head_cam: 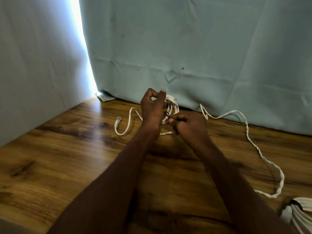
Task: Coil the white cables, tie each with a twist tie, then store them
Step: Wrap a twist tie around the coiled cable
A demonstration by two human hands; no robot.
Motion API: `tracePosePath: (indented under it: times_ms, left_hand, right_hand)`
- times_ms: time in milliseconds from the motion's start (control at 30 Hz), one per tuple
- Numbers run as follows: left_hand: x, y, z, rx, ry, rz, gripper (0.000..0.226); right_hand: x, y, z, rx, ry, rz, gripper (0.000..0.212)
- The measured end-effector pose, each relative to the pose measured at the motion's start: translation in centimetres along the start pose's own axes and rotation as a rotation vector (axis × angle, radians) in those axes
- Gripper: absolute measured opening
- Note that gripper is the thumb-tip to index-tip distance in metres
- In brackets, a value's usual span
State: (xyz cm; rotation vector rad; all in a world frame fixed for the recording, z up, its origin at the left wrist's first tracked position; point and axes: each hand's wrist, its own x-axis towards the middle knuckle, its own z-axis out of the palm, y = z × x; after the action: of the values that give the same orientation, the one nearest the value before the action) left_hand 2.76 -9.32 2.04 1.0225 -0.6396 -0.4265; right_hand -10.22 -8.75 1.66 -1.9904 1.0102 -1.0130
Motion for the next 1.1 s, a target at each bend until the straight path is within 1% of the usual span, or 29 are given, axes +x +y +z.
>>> tracePosePath:
  times_ms: [67, 133, 200, 267, 367, 433, 500, 567, 633, 667, 767, 867, 900, 1033, 1100]
  left_hand:
    - [-0.9, 0.0, 0.7, 0.0, -0.077, 0.04, 0.037]
    - [-1.8, 0.1, 1.4, 0.001, -0.158, 0.08, 0.04]
    - [-2.6, -0.1, 2.0, -0.004, -0.208, 0.084, 0.042]
    - [-3.1, -0.4, 2.4, -0.015, -0.226, 0.059, 0.043]
    - [-3.4, -0.4, 2.6, -0.033, -0.222, 0.017, 0.041]
    - [-3.4, -0.3, 2.4, -0.038, -0.223, -0.001, 0.039]
    - [-3.3, -0.3, 2.3, -0.009, -0.229, -0.027, 0.032]
    - [-3.2, -0.5, 2.3, 0.001, -0.244, -0.104, 0.022]
    - [-3.3, -0.5, 2.5, -0.037, -0.235, -0.211, 0.027]
    - [-3.4, -0.4, 2.6, -0.042, -0.239, -0.238, 0.029]
    - [-3.7, -0.2, 2.6, 0.0, -0.309, -0.237, 0.023]
    - [-3.6, -0.2, 2.3, 0.044, -0.372, -0.232, 0.038]
    - [-3.5, -0.2, 2.3, 0.048, -0.374, -0.241, 0.039]
    - [-3.1, -0.2, 2.3, 0.046, -0.344, -0.317, 0.028]
    - [-3.1, -0.2, 2.2, 0.041, -0.337, -0.322, 0.026]
  right_hand:
    - [0.1, 0.4, 0.2, -0.005, 0.125, 0.005, 0.012]
    - [0.1, 0.6, 0.3, 0.047, 0.254, 0.023, 0.013]
    - [0.1, 0.8, 0.3, 0.172, 0.322, 0.069, 0.012]
    - [0.1, 0.8, 0.4, 0.338, 0.352, 0.134, 0.016]
    - [0.0, 0.5, 0.5, 0.535, 0.345, 0.224, 0.017]
    - [0.0, 0.1, 0.6, 0.611, 0.337, 0.238, 0.02]
    - [-0.1, -0.2, 0.8, 0.662, 0.32, 0.278, 0.021]
    - [-0.2, -0.5, 1.0, 0.732, 0.304, 0.346, 0.024]
    - [-0.5, -0.8, 0.9, 0.787, 0.31, 0.388, 0.028]
    - [-0.7, -0.9, 0.8, 0.81, 0.316, 0.385, 0.029]
    - [-0.7, -0.7, 0.8, 0.86, 0.337, 0.326, 0.03]
    - [-0.6, -0.4, 0.9, 0.867, 0.333, 0.275, 0.029]
    - [-0.6, -0.3, 1.0, 0.86, 0.332, 0.266, 0.027]
    - [-0.1, 0.4, 1.2, 0.803, 0.346, 0.234, 0.027]
    - [0.1, 0.8, 1.5, 0.791, 0.338, 0.24, 0.027]
